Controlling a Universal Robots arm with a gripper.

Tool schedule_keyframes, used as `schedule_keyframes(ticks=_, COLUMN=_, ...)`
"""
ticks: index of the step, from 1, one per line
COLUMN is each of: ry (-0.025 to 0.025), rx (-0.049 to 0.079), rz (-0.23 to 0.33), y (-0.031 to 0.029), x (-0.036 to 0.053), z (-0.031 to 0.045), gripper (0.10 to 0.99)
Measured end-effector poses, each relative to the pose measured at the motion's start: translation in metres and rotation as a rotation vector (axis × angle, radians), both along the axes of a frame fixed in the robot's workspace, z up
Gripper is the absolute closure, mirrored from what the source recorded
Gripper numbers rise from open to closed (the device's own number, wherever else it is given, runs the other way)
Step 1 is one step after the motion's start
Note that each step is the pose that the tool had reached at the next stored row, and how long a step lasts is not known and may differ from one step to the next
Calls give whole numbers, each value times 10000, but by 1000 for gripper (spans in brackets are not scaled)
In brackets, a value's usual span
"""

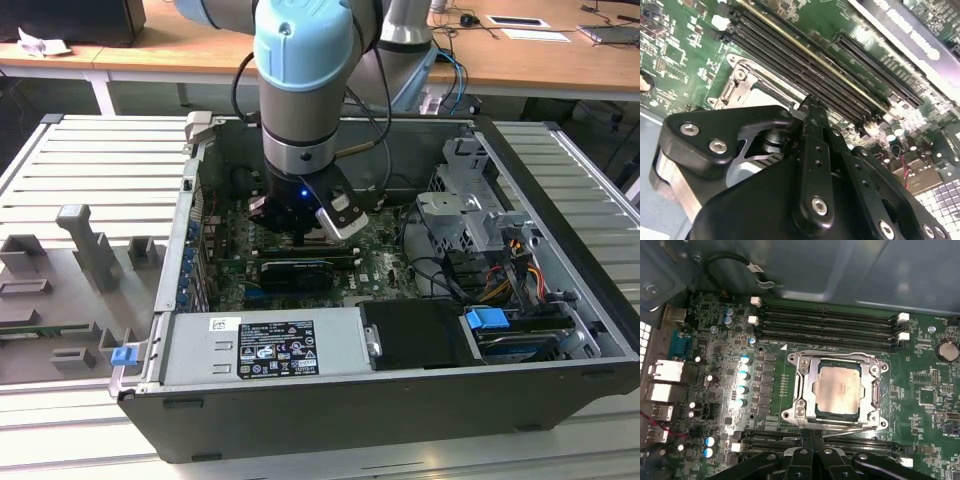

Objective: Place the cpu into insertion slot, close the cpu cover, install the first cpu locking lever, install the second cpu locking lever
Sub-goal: 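Install the second cpu locking lever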

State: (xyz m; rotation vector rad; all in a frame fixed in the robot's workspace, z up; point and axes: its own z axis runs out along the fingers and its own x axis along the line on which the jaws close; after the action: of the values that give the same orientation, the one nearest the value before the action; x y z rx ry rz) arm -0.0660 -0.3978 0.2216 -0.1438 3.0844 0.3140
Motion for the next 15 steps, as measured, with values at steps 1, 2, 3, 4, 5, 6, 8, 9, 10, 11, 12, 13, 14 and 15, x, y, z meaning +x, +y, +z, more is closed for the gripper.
schedule_keyframes(ticks=1, ry=0, rx=38, rz=1, y=-2, x=-32, z=-4, gripper=980)
schedule_keyframes(ticks=2, ry=-1, rx=107, rz=1, y=-3, x=-71, z=-17, gripper=980)
schedule_keyframes(ticks=3, ry=-1, rx=173, rz=0, y=-2, x=-94, z=-36, gripper=980)
schedule_keyframes(ticks=4, ry=-2, rx=193, rz=0, y=-3, x=-97, z=-48, gripper=980)
schedule_keyframes(ticks=5, ry=0, rx=212, rz=1, y=-5, x=-99, z=-56, gripper=980)
schedule_keyframes(ticks=6, ry=0, rx=267, rz=-1, y=-8, x=-109, z=-72, gripper=980)
schedule_keyframes(ticks=8, ry=-1, rx=303, rz=1, y=-8, x=-130, z=-93, gripper=980)
schedule_keyframes(ticks=9, ry=-1, rx=318, rz=0, y=-8, x=-138, z=-104, gripper=980)
schedule_keyframes(ticks=10, ry=0, rx=335, rz=0, y=-8, x=-145, z=-113, gripper=980)
schedule_keyframes(ticks=11, ry=1, rx=366, rz=0, y=-9, x=-152, z=-121, gripper=980)
schedule_keyframes(ticks=12, ry=0, rx=406, rz=1, y=-8, x=-157, z=-129, gripper=980)
schedule_keyframes(ticks=13, ry=-1, rx=465, rz=1, y=-8, x=-159, z=-147, gripper=980)
schedule_keyframes(ticks=14, ry=-1, rx=516, rz=0, y=-8, x=-159, z=-159, gripper=980)
schedule_keyframes(ticks=15, ry=-1, rx=552, rz=0, y=-8, x=-159, z=-169, gripper=980)
